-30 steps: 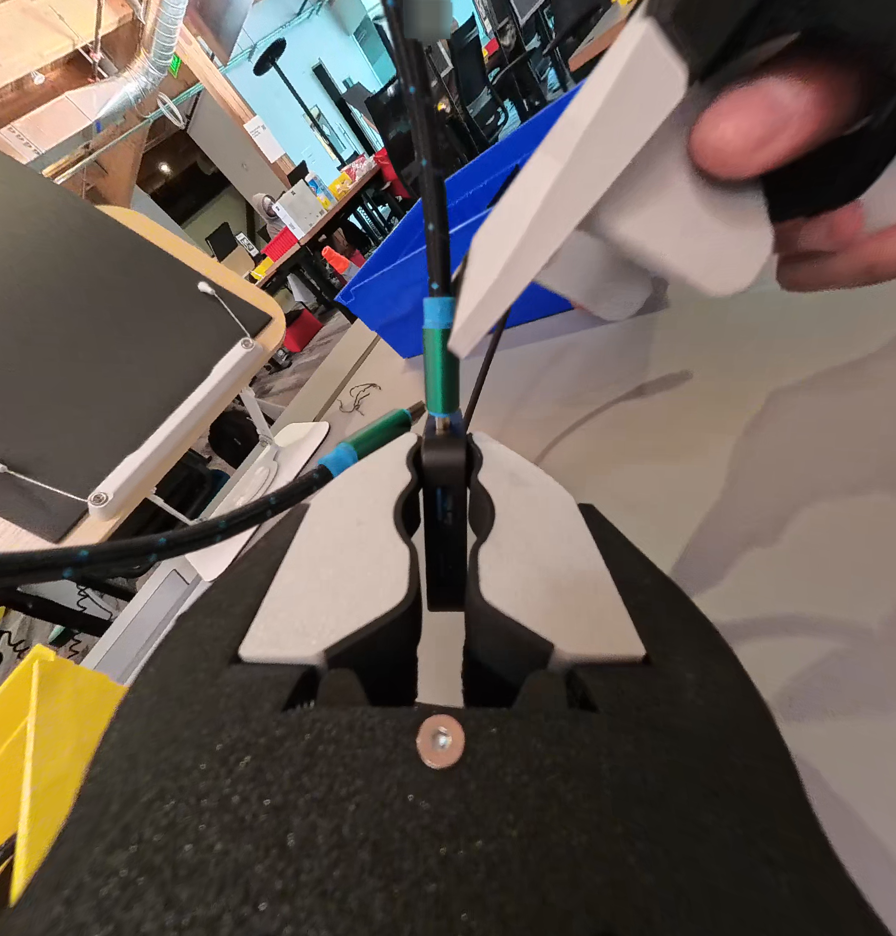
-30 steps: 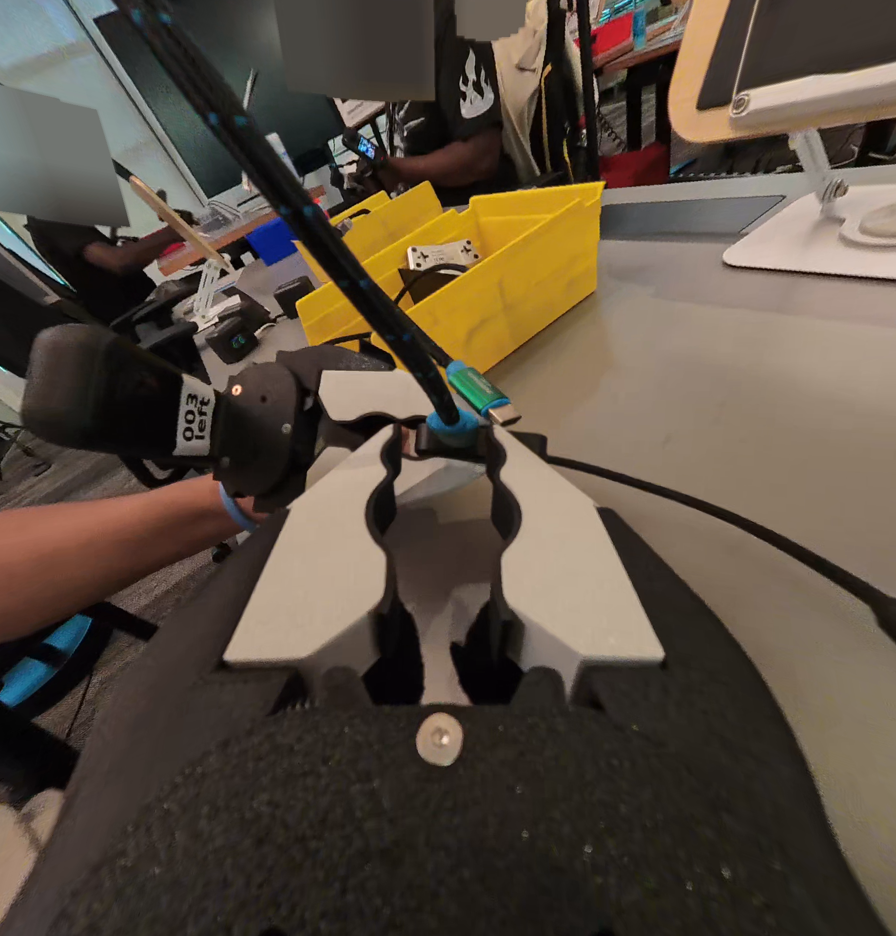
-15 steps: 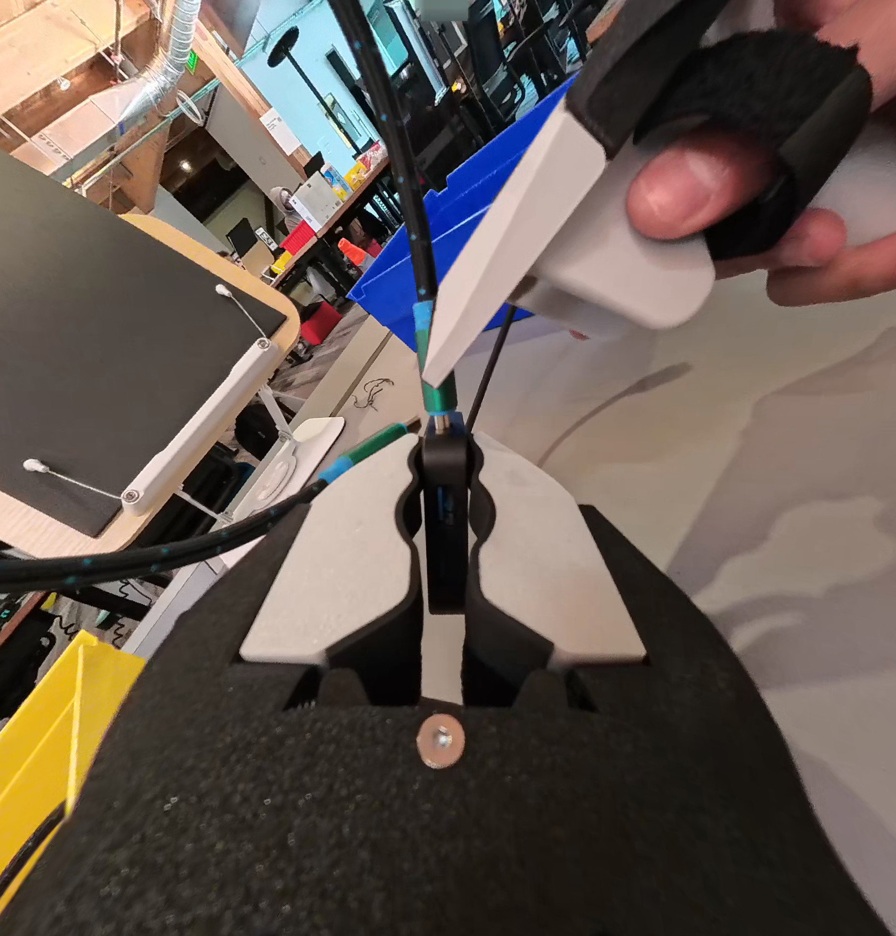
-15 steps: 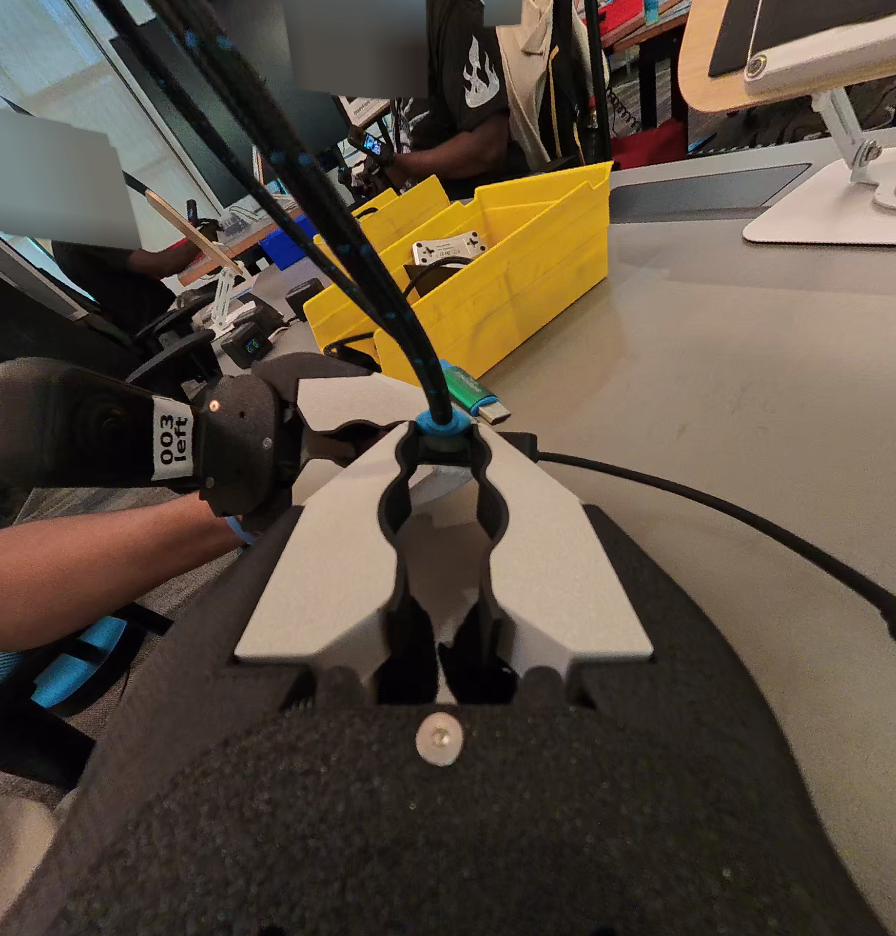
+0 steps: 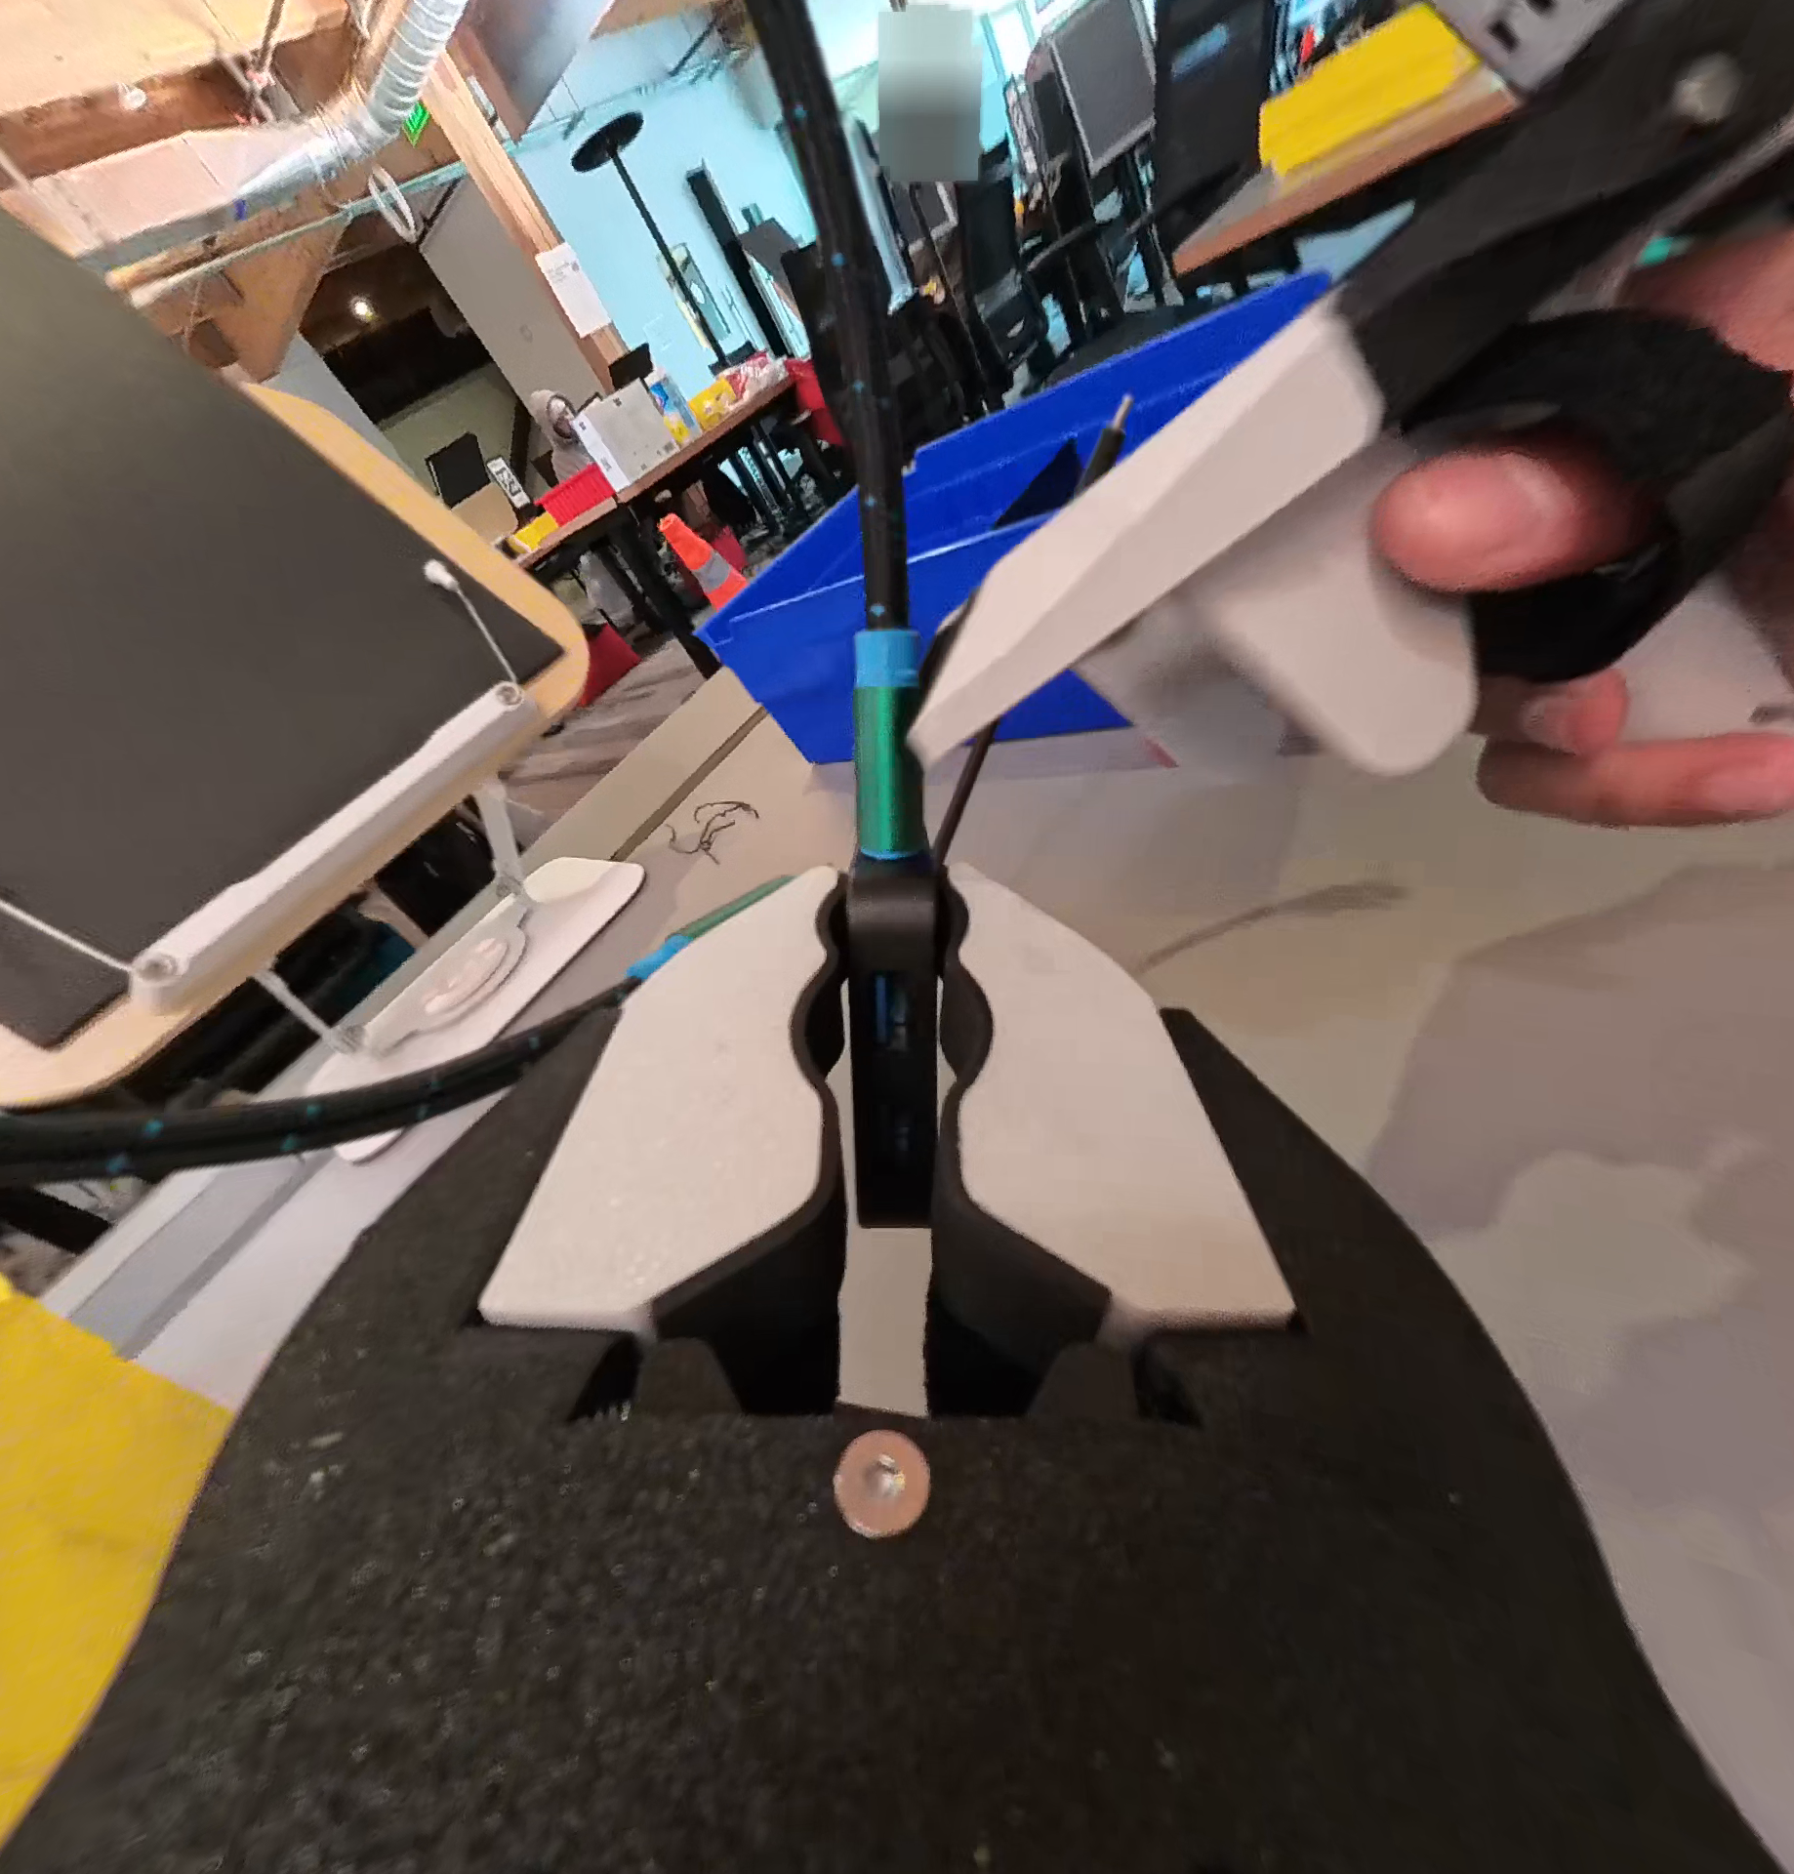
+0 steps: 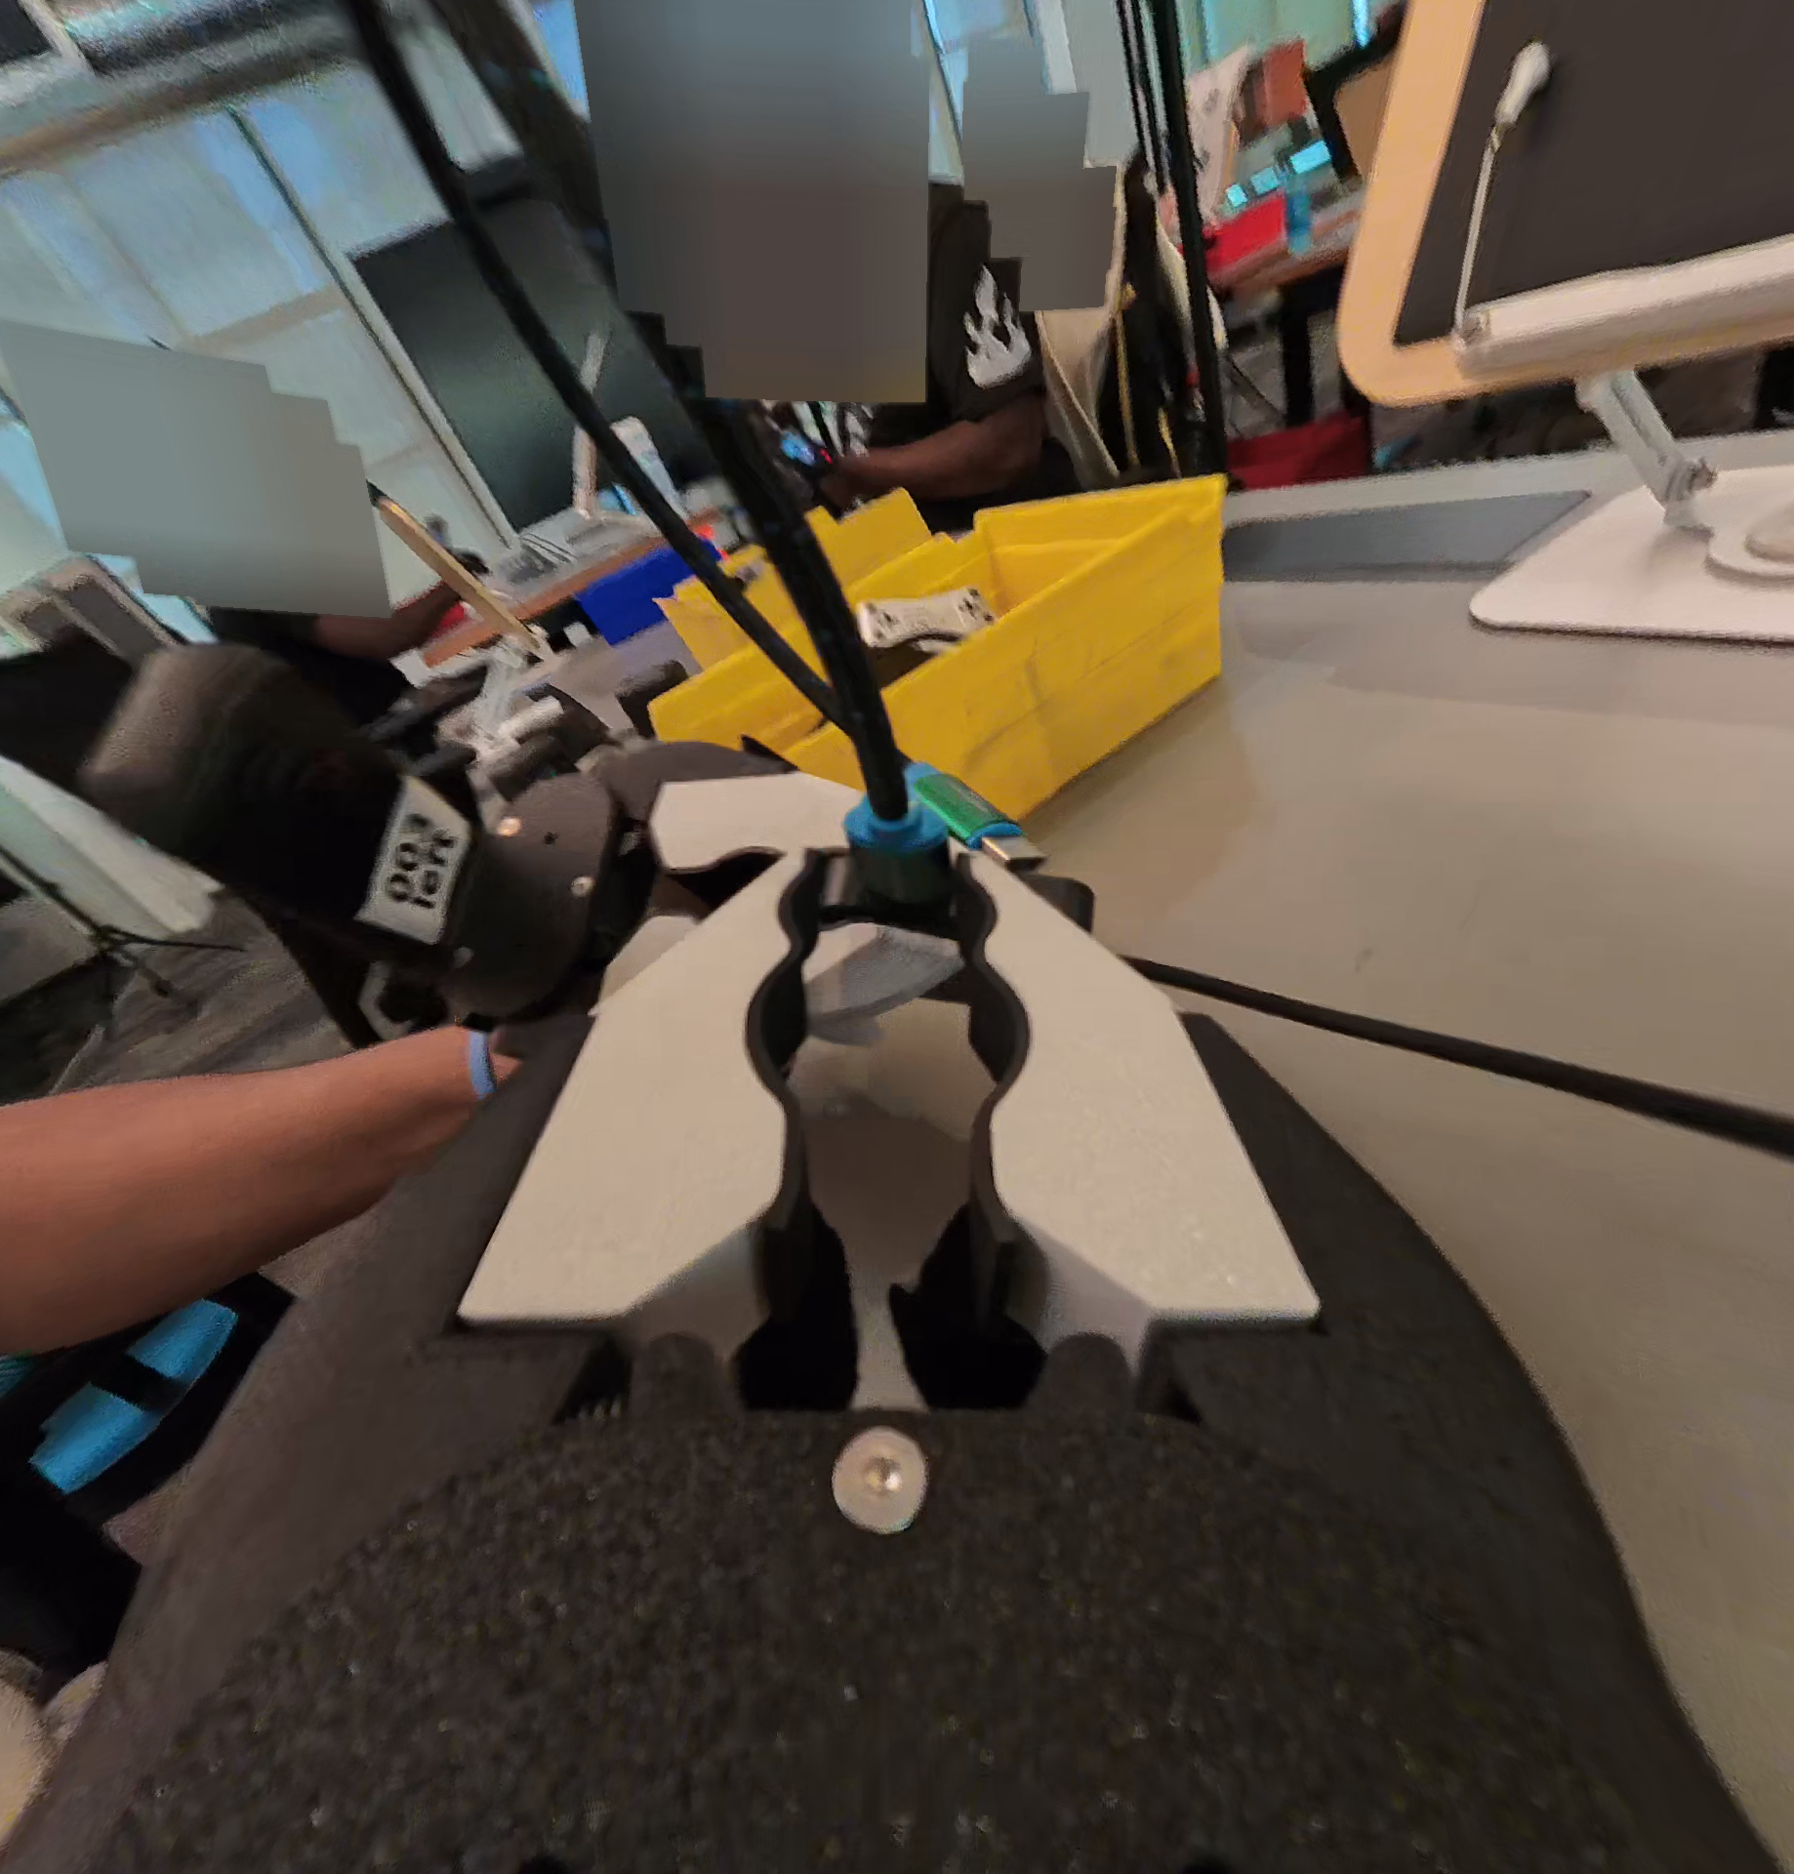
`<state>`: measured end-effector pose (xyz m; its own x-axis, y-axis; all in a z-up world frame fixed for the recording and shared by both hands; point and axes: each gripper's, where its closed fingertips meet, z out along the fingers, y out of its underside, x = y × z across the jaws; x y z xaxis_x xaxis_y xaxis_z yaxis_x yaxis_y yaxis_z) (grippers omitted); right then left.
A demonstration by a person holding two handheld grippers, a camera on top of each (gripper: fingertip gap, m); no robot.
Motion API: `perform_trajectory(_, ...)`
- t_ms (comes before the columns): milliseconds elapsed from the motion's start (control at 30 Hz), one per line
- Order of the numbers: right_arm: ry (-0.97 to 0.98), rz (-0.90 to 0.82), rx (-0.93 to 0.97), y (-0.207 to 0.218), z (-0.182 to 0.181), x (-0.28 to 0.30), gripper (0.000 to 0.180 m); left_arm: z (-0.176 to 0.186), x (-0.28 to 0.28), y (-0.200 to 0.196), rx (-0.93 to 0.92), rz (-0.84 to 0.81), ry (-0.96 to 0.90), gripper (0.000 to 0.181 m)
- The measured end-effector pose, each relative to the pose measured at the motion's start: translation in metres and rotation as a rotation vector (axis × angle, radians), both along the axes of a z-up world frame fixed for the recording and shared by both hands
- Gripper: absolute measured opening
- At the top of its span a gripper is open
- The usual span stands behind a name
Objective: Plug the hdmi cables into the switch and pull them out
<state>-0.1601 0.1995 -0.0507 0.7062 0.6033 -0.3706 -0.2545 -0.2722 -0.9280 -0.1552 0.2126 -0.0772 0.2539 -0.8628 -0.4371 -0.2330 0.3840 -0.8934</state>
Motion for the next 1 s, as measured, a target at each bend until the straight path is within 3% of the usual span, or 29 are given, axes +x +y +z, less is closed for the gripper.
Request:
perform_trajectory(167, 0.137, 0.019, -0.013, -0.007, 0.001, 0.027, 0.038, 0.019, -0.018, 0.015, -0.263, -0.028, -0.187, 0.014)
perform_trajectory(333, 0.358, 0.154, -0.142, -0.005, -0.01, 0.023, 0.042, 0.058, -0.025, 0.003, -0.53, -0.248, -0.47, 0.013)
perform_trajectory(567, 0.479, 0.346, -0.04, -0.019, 0.017, -0.01, 0.036, 0.071, -0.016, -0.025, -0.738, -0.478, -0.562, 0.014)
perform_trajectory(633, 0.417, 0.344, -0.016, -0.022, 0.016, -0.013, 0.018, 0.072, -0.016, -0.032, -0.78, -0.54, -0.577, 0.014)
perform_trajectory(700, 0.352, 0.355, 0.025, -0.028, 0.019, -0.014, 0.014, 0.073, -0.017, -0.035, -0.817, -0.571, -0.58, 0.015)
perform_trajectory(833, 0.347, 0.318, 0.071, -0.031, 0.039, 0.006, 0.013, 0.068, -0.02, -0.038, -0.755, -0.538, -0.506, 0.02)
perform_trajectory(1000, 0.404, 0.183, 0.106, -0.028, 0.073, 0.078, 0.013, 0.057, -0.03, -0.044, -0.702, -0.508, -0.421, 0.025)
